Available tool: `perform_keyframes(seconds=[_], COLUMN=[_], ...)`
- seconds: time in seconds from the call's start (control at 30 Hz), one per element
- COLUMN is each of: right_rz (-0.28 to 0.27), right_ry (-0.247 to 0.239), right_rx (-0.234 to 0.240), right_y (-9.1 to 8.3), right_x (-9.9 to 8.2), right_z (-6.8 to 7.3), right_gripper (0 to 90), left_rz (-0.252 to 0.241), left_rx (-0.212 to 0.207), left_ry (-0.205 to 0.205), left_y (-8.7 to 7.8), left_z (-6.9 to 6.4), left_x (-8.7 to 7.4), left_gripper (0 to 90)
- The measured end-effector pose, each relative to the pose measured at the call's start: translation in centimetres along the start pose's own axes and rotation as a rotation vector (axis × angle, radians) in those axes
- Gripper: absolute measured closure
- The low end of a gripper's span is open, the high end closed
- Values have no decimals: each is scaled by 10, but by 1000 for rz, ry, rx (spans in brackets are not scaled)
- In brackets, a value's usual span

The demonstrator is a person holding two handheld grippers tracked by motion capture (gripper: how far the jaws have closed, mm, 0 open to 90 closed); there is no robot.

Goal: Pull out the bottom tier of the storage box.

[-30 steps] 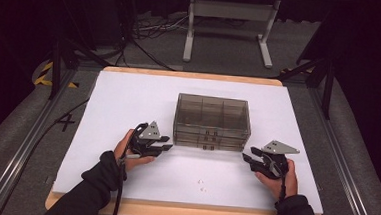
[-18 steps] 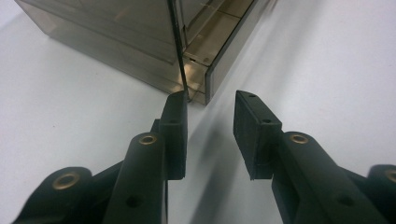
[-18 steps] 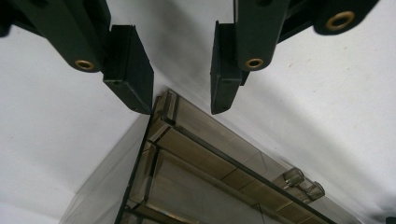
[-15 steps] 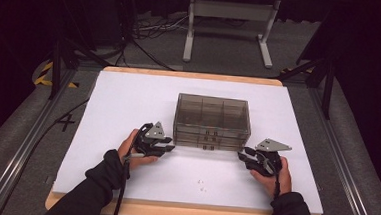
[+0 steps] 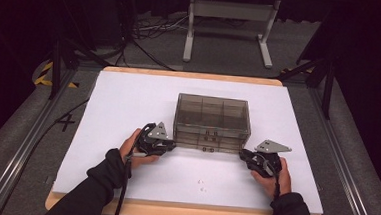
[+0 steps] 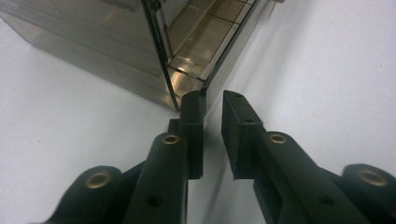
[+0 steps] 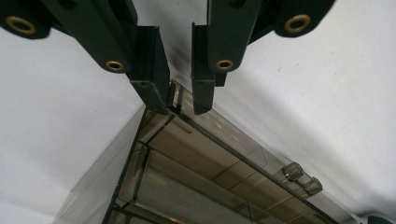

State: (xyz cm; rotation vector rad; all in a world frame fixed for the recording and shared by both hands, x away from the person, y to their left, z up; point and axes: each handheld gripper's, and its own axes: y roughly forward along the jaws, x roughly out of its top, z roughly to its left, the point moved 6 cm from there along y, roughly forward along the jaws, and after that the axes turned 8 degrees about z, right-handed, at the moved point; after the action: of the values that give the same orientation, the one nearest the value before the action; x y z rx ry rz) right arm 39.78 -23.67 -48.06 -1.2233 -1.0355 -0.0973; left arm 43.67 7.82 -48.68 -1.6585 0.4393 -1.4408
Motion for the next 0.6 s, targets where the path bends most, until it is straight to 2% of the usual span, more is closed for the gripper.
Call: perform_keyframes(seconds=[0.07, 0.33, 0.43, 0.6], right_rz=[8, 40, 43, 58], right_ry=[-12, -59, -58, -61], right_rx=[-4, 26, 32, 39], right_y=[-1, -9, -11, -16], right_x=[-1, -6, -7, -11], right_z=[1, 7, 10, 15], right_gripper=[784, 806, 807, 807], left_rz=[8, 24, 29, 45], left_rx=[-15, -35, -47, -63], left_ry=[11, 28, 30, 60], left_y=[-1, -4, -6, -9], left_z=[-2, -9, -11, -18], left_x=[-2, -5, -6, -9], left_gripper=[856, 861, 863, 867])
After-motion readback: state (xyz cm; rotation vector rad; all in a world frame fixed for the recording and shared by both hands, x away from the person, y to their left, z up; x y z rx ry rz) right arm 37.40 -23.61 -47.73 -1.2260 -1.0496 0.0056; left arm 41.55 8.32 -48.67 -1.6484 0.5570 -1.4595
